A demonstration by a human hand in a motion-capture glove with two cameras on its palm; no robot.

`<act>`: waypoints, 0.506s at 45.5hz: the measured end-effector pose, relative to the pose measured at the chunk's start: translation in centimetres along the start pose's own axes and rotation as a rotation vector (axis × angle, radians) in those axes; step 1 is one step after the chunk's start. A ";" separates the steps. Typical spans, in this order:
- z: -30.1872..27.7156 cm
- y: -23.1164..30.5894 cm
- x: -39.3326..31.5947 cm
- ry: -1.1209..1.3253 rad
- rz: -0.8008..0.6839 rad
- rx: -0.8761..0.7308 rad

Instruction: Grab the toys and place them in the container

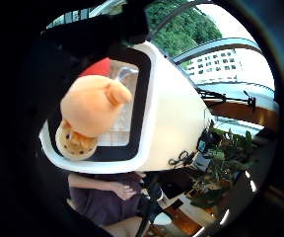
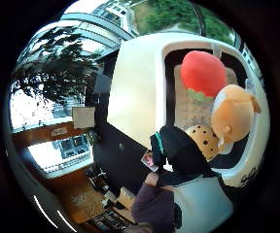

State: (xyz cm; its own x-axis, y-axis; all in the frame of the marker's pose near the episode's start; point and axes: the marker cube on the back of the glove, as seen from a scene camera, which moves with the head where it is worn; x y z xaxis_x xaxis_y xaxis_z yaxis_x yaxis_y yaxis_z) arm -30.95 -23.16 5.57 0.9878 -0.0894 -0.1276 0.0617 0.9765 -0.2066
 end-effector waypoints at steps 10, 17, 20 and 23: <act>-1.3 1.0 0.1 -0.072 0.040 0.030; -0.7 0.8 -0.1 -0.202 0.092 0.021; -0.3 0.6 -0.3 -0.245 0.111 0.019; 0.0 0.5 0.0 -0.227 0.135 0.025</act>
State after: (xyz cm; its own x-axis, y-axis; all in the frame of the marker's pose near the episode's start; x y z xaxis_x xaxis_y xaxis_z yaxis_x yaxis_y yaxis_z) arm -30.96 -22.70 5.47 0.9939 0.0857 0.0689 -0.0723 0.9814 -0.1781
